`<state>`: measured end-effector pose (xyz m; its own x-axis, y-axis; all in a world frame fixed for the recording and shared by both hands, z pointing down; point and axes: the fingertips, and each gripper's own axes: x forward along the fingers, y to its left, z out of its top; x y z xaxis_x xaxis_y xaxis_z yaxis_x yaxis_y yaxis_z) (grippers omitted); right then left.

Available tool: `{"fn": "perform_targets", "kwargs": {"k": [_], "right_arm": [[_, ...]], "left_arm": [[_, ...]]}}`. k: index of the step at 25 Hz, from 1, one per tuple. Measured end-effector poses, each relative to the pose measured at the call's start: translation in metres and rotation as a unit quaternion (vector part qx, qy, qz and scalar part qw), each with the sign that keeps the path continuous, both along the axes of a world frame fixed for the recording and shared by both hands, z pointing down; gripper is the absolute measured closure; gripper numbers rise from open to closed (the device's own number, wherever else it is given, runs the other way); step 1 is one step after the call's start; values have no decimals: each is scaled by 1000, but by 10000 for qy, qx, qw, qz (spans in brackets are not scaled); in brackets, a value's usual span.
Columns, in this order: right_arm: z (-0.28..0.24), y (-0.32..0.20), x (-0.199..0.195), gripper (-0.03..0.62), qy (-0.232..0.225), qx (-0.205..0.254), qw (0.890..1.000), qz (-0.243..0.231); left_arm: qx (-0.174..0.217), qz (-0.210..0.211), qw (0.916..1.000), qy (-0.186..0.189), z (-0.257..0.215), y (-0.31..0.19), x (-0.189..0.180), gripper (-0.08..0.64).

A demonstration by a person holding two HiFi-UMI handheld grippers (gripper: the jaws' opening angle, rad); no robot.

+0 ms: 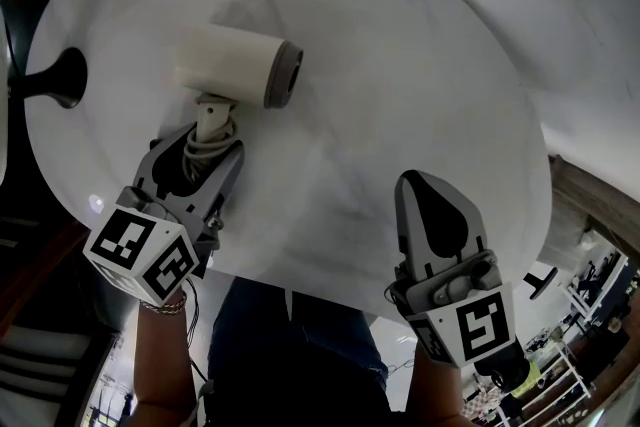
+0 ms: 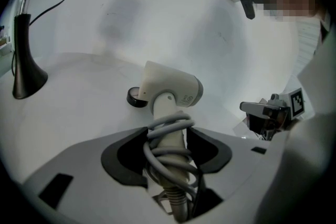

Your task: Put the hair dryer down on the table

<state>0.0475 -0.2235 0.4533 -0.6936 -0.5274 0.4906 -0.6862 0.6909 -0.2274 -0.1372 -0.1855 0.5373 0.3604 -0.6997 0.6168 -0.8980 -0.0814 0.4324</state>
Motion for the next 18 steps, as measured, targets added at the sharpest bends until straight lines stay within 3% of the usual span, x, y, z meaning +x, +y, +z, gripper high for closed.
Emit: {"fn": "perform_targets", "kwargs": {"k": [6,18], "right_arm": [[0,3,0,575,-16,4,10000,-9],[-1,5,9,575,-17,17,10000,65]], "left_arm": [[21,19,9996,-291,2,1,-1,317],[26,49,9986,-529,5,1,-2,316]]}}
